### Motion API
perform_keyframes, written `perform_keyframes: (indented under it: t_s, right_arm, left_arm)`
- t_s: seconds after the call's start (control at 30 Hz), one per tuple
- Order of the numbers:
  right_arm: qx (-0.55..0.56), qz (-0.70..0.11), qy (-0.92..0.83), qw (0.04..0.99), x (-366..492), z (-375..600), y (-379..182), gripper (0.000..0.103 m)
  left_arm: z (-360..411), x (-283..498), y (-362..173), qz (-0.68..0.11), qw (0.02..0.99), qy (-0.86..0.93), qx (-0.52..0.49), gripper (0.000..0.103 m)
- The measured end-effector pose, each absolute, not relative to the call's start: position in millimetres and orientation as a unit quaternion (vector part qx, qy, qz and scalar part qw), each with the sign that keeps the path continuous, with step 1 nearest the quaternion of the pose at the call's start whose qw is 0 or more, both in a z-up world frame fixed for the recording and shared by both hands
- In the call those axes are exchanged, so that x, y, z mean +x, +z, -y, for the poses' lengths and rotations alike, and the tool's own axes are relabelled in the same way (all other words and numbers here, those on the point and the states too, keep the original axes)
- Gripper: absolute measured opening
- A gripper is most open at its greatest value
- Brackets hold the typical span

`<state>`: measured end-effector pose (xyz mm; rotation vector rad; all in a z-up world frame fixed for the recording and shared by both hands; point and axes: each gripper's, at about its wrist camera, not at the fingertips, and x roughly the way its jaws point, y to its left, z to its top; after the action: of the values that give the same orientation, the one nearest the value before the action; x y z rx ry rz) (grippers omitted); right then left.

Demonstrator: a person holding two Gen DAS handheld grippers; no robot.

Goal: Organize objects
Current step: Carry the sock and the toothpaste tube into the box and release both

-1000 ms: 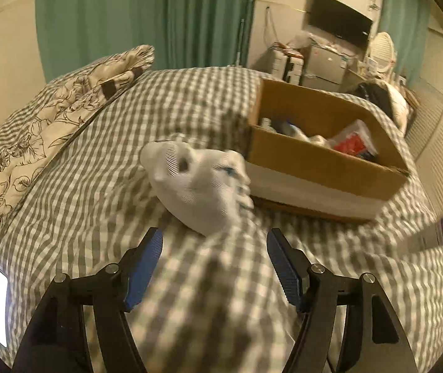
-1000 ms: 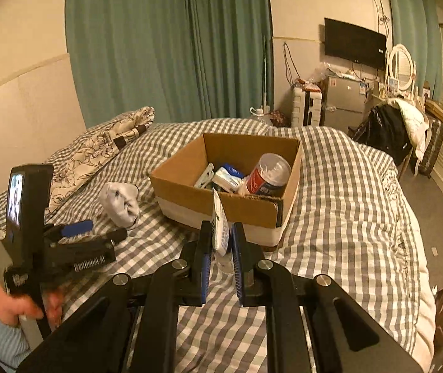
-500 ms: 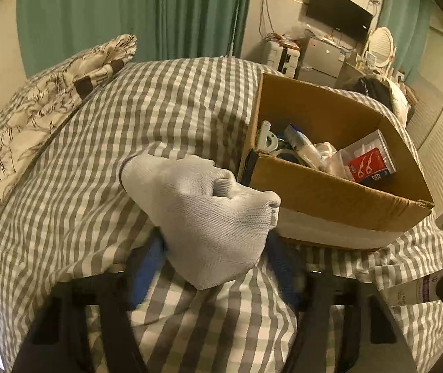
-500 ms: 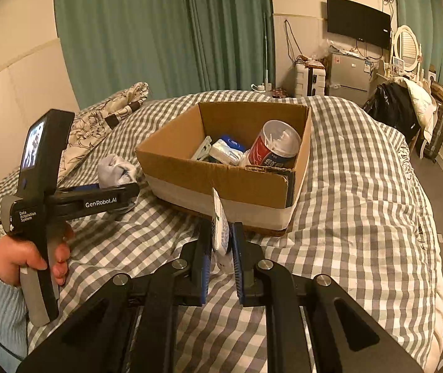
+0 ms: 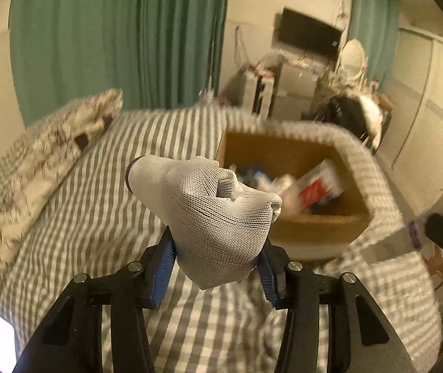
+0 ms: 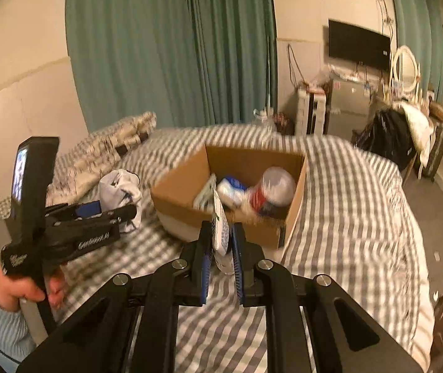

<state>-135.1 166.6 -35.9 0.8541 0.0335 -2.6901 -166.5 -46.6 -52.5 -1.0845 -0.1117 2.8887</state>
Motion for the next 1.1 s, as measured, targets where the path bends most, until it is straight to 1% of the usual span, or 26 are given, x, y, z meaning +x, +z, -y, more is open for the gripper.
perform_keyframes:
  t_s: [0.23,0.37,0.53,0.77,0.93,1.0,1.1]
  right_arm:
    - [0.249,-0.013,-0.953,0.174,-158,-168,18,0.012]
    - [0.240,-0.005,-0.952,0.189,-183,-167,37,0.012]
    - [0.253,-0.001,-0.946,0.202,-216,-163,32,0.012]
    - [0.311,0.012,-0.925,0.217,-273,-162,-10,0.012]
    - [0.331,0.013,-0.916,0.227,-296,-159,-32,0.012]
    - [0.339,0.019,-0.912,0.228,-303,-161,-44,0.013]
    - [0.349,0.021,-0.911,0.219,-311,-163,-59,0.013]
  left_arm:
    - [33,-188,6,0.051,0.069,0.950,-0.301,0.049]
    - [21,-215,16,0.050,0.092,0.949,-0.299,0.049]
    - [6,-247,1,0.037,0.105,0.943,-0.315,0.049]
    - [-2,-284,-45,0.020,0.109,0.930,-0.350,0.049]
    - [2,-304,-74,0.026,0.111,0.921,-0.372,0.049]
    - [2,-306,-82,0.021,0.114,0.922,-0.371,0.051]
    - [2,-308,-90,0.018,0.116,0.924,-0.365,0.056]
